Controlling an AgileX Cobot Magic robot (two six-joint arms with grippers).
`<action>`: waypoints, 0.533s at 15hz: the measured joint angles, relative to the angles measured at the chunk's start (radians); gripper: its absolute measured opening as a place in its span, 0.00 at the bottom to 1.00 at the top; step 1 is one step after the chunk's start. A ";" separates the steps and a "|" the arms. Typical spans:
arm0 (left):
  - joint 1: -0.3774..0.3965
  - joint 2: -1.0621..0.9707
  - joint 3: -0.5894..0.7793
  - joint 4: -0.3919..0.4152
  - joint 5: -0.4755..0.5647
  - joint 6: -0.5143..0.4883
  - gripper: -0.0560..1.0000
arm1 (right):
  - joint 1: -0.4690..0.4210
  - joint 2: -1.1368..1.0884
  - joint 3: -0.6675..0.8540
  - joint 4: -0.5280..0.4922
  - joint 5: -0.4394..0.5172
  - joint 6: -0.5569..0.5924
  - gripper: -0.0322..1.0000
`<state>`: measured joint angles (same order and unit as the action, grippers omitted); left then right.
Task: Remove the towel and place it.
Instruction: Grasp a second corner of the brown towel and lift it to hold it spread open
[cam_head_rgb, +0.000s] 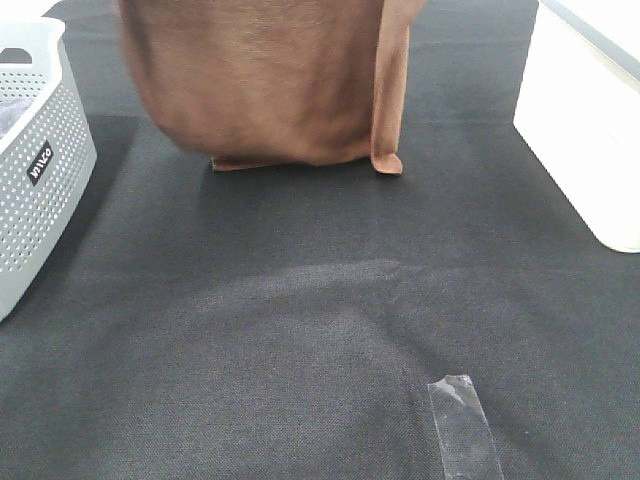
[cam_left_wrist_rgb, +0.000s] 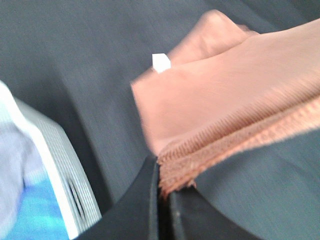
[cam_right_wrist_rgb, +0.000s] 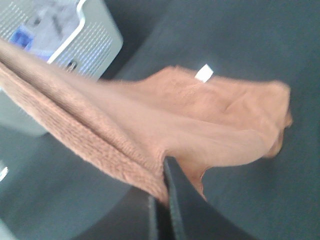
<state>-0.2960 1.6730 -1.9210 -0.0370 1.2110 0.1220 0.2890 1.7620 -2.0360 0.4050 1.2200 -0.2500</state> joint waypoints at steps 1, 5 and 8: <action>0.000 -0.056 0.056 -0.006 -0.001 0.000 0.05 | 0.002 -0.049 0.069 0.014 0.000 -0.004 0.03; -0.003 -0.239 0.273 -0.058 -0.011 0.000 0.05 | 0.008 -0.245 0.342 0.026 -0.002 -0.126 0.03; -0.013 -0.339 0.453 -0.108 -0.035 0.000 0.05 | 0.020 -0.311 0.481 -0.092 -0.010 -0.285 0.03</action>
<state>-0.3090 1.3340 -1.4680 -0.1450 1.1760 0.1220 0.3090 1.4510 -1.5550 0.3130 1.2100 -0.5350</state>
